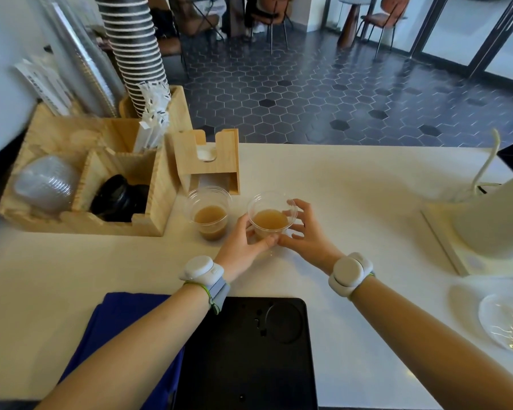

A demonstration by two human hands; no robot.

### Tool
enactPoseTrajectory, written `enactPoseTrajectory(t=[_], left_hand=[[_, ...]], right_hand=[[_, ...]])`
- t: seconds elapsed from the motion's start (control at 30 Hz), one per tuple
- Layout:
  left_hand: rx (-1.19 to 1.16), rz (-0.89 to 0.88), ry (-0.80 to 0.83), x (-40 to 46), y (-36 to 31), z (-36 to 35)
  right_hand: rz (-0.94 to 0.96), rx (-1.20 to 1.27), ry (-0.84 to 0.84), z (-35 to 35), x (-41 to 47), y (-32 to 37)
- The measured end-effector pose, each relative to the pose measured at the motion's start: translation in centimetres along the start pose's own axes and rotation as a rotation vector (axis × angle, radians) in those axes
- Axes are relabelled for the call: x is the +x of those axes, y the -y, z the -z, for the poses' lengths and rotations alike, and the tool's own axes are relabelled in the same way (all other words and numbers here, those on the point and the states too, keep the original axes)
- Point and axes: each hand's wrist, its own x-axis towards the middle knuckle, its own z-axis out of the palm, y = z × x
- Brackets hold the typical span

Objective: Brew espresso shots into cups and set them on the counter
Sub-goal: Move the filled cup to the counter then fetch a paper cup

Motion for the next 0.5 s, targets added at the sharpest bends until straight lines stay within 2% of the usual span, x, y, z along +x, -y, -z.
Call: enactPoseTrajectory(t=[0.27, 0.5], left_hand=[[0.044, 0.058, -0.039, -0.7, 0.5, 0.3], [0.026, 0.073, -0.080, -3.6, 1.5, 1.8]], right_hand=[[-0.026, -0.014, -0.012, 0.1, -0.9, 0.1], [0.002, -0.036, -0.174, -0.5, -2.7, -0.2]])
